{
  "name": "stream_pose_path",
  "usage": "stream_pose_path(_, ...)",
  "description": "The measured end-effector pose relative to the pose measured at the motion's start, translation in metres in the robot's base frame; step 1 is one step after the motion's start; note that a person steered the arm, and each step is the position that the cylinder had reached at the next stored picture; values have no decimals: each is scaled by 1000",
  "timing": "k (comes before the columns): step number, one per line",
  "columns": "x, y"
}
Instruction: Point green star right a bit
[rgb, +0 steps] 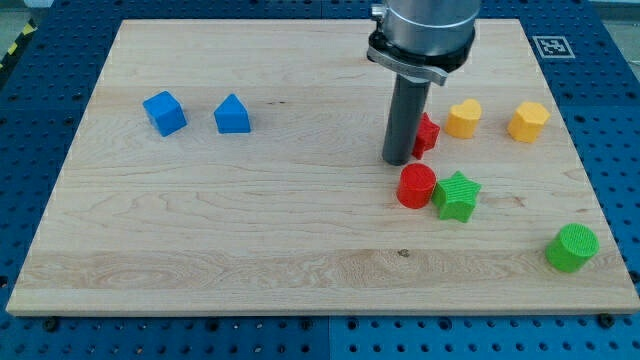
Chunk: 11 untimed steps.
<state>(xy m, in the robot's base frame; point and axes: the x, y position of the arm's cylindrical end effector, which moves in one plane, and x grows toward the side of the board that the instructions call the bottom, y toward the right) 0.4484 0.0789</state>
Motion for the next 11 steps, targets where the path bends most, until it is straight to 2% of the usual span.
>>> stream_pose_path(1, -12, -13)
stream_pose_path(2, 0, -16)
stream_pose_path(4, 63, -56)
stream_pose_path(5, 86, -40)
stream_pose_path(8, 88, 36)
stream_pose_path(9, 81, 40)
stream_pose_path(11, 69, 7)
